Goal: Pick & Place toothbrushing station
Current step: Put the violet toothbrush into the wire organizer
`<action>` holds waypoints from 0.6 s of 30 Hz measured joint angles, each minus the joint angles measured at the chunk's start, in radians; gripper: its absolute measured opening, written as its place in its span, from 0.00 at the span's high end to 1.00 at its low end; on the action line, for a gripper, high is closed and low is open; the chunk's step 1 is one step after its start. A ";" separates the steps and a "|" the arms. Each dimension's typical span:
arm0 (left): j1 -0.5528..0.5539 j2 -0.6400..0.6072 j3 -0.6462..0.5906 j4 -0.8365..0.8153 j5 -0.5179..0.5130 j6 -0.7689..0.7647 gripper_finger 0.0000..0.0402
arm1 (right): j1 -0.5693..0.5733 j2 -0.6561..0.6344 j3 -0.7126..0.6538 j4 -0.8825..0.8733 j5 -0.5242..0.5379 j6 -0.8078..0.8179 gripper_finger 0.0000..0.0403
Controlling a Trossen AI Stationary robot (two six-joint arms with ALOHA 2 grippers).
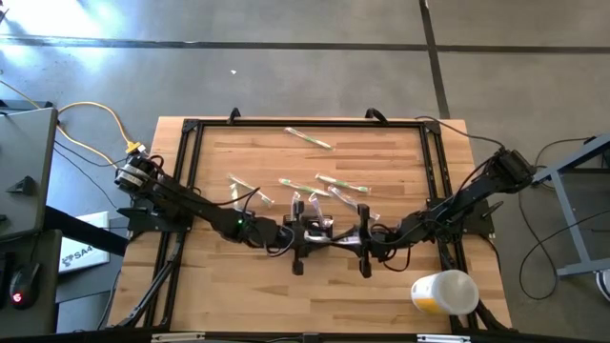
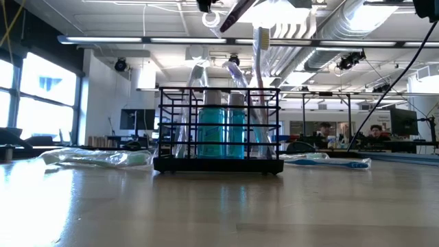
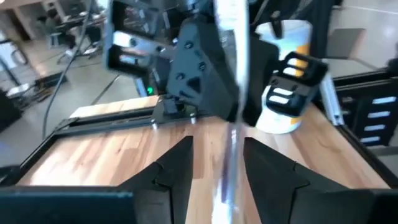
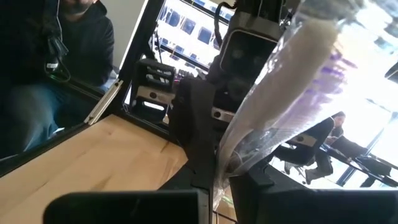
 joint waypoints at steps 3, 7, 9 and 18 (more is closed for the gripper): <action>0.000 0.000 0.000 0.008 0.014 0.012 0.62 | 0.000 0.000 0.000 -0.005 0.000 -0.004 0.95; -0.006 0.000 0.000 0.014 -0.005 0.075 0.57 | 0.000 0.000 0.000 -0.016 0.000 -0.004 0.95; -0.015 0.000 0.000 0.020 -0.035 0.108 0.54 | 0.004 0.000 0.000 -0.028 0.001 -0.001 0.95; -0.117 -0.028 0.001 0.006 -0.357 0.240 0.51 | 0.054 -0.127 0.000 -0.266 -0.072 0.145 0.95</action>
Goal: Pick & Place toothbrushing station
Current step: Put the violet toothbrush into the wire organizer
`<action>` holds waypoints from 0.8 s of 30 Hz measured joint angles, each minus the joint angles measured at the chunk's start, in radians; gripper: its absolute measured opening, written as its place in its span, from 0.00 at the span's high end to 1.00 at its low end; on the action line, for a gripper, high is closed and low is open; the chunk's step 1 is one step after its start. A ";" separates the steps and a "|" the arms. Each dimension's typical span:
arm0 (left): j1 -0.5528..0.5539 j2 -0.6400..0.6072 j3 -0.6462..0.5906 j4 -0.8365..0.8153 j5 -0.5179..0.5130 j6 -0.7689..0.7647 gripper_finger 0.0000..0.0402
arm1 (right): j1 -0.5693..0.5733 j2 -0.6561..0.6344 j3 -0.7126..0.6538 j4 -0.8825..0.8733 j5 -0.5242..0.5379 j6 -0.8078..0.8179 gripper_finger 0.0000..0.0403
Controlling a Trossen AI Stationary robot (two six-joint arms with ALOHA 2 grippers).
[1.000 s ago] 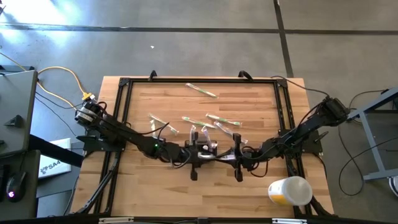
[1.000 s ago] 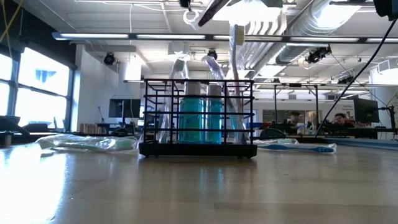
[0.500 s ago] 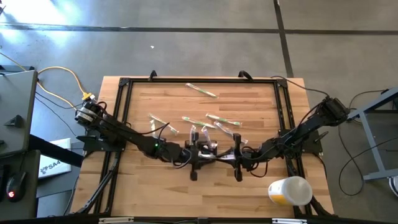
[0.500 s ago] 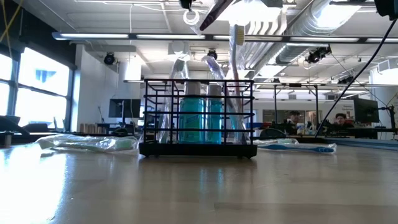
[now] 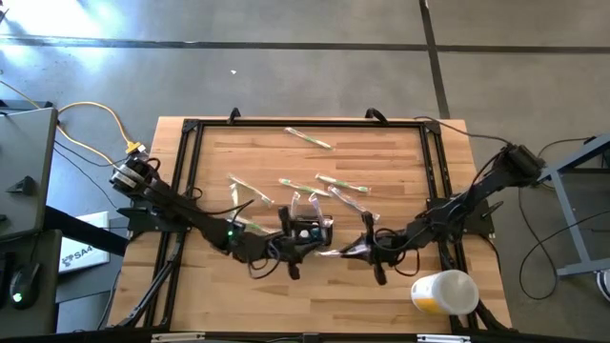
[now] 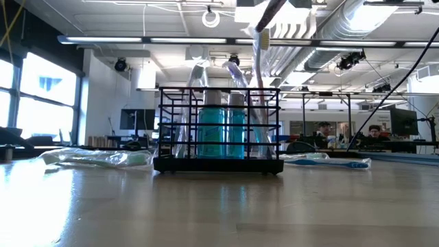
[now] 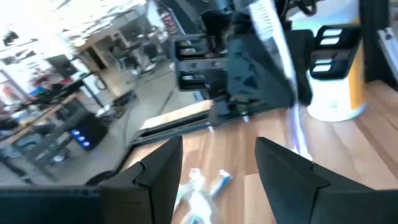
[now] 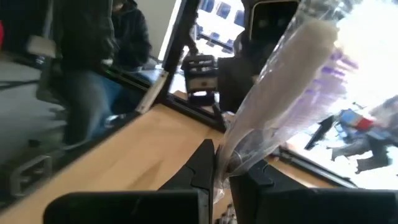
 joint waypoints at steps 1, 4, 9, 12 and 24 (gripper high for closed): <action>-0.010 -0.014 0.000 -0.029 -0.013 -0.001 0.51 | 0.006 -0.022 0.000 -0.027 0.001 0.017 0.95; -0.039 -0.051 0.000 -0.168 -0.001 -0.046 0.51 | 0.021 -0.083 0.000 -0.098 0.006 0.049 0.95; -0.067 -0.107 0.000 -0.430 0.042 -0.223 0.51 | -0.015 -0.171 0.053 -0.360 0.008 0.150 0.95; -0.067 -0.136 0.000 -0.534 0.034 -0.337 0.51 | -0.062 -0.174 0.128 -0.515 0.018 0.208 0.95; -0.067 -0.215 0.000 -0.863 0.023 -0.637 0.51 | -0.213 -0.085 0.222 -0.671 0.053 0.280 0.95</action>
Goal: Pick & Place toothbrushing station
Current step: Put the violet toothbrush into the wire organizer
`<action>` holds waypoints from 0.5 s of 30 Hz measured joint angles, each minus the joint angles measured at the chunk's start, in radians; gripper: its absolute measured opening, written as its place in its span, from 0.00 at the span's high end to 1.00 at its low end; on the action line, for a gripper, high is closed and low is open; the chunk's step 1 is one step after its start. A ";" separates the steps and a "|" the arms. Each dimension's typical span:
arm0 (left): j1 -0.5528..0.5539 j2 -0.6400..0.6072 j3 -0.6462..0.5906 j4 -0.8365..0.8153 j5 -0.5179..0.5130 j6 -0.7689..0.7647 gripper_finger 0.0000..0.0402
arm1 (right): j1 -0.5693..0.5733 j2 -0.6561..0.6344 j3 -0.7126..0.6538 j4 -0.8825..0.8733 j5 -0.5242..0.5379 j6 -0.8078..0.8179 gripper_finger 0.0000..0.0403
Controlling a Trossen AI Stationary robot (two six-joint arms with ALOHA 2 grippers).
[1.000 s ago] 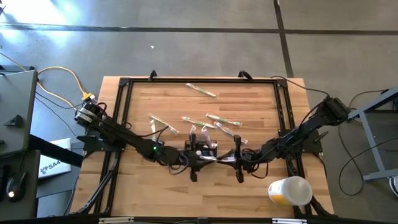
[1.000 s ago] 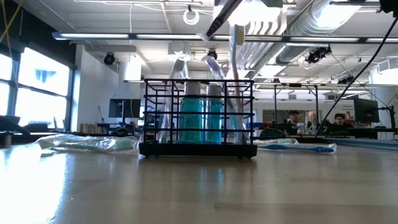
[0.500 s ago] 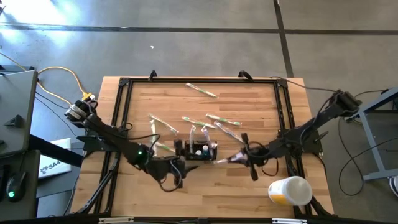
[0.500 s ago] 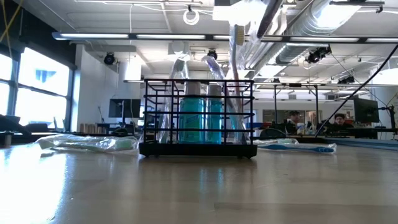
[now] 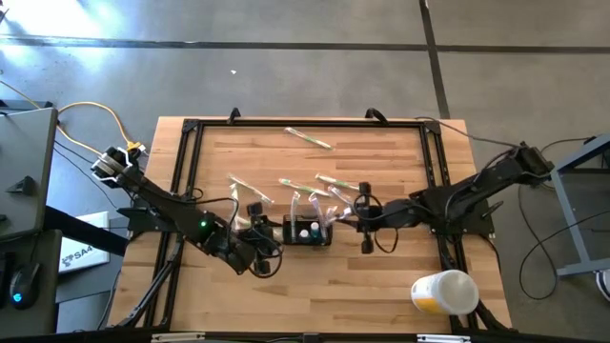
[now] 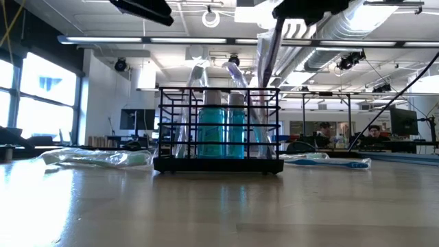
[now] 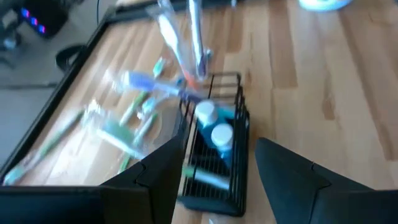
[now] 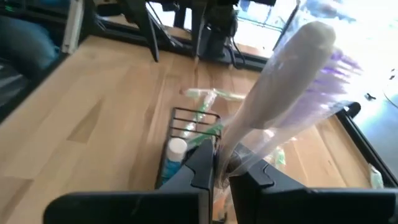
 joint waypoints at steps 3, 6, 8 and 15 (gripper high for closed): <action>0.000 0.000 -0.012 -0.007 -0.010 -0.037 0.51 | -0.021 0.024 0.000 0.006 -0.001 0.008 0.95; 0.000 0.000 -0.042 0.022 -0.011 -0.046 0.51 | -0.043 0.042 0.000 0.007 -0.017 0.026 0.95; 0.000 0.000 -0.066 0.061 -0.012 -0.047 0.51 | -0.053 0.052 0.000 0.007 -0.023 0.026 0.95; 0.000 0.000 -0.143 0.158 -0.013 -0.056 0.51 | -0.084 0.096 0.000 0.015 -0.098 0.049 0.95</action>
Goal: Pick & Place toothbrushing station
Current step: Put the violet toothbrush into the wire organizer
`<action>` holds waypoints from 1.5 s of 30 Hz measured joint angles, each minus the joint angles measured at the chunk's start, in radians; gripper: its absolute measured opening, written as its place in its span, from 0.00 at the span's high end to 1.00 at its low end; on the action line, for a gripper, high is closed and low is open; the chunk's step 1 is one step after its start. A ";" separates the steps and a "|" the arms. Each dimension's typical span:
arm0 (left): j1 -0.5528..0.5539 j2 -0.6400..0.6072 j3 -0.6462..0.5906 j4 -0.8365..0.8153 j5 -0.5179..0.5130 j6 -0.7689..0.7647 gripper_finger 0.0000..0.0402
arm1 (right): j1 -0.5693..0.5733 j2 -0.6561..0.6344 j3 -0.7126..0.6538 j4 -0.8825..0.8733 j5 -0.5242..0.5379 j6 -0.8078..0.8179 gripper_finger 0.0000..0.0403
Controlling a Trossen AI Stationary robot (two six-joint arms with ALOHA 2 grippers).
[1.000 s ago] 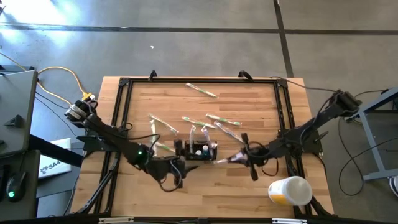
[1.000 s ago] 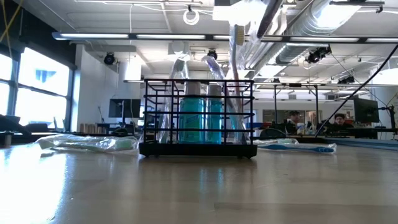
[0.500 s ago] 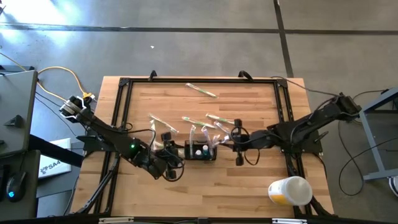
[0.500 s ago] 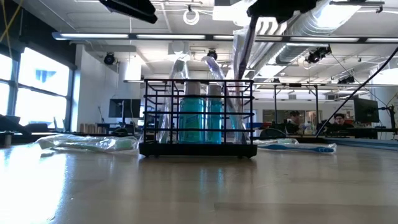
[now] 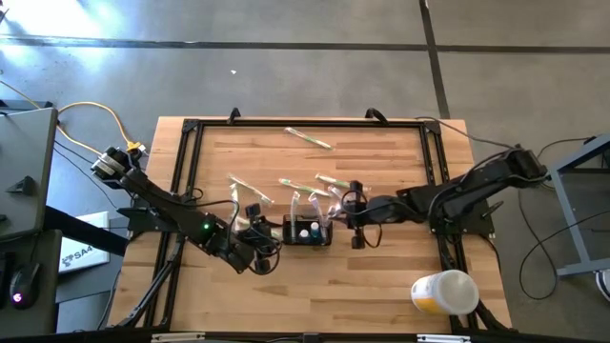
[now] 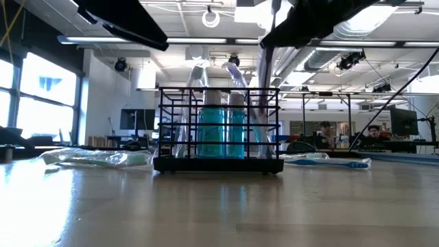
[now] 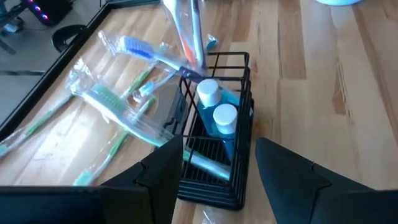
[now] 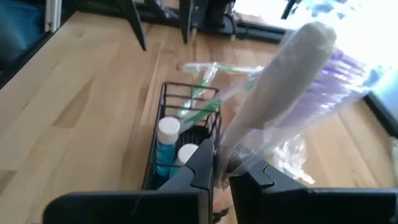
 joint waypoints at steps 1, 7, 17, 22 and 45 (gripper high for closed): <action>0.000 0.000 -0.004 0.005 0.000 -0.001 0.51 | -0.002 0.008 0.000 0.003 -0.006 0.000 0.95; 0.000 0.000 -0.014 0.033 0.001 -0.002 0.51 | -0.014 0.067 0.000 0.037 -0.039 0.006 0.95; 0.000 0.000 -0.014 0.033 0.011 -0.020 0.51 | -0.043 0.109 0.000 0.037 -0.058 0.031 0.95; 0.000 0.000 -0.014 0.032 0.014 -0.024 0.51 | -0.055 0.109 0.000 0.036 -0.063 0.056 0.90; 0.000 0.029 -0.014 0.027 0.085 -0.021 0.51 | -0.033 0.109 0.000 0.036 -0.033 0.021 0.48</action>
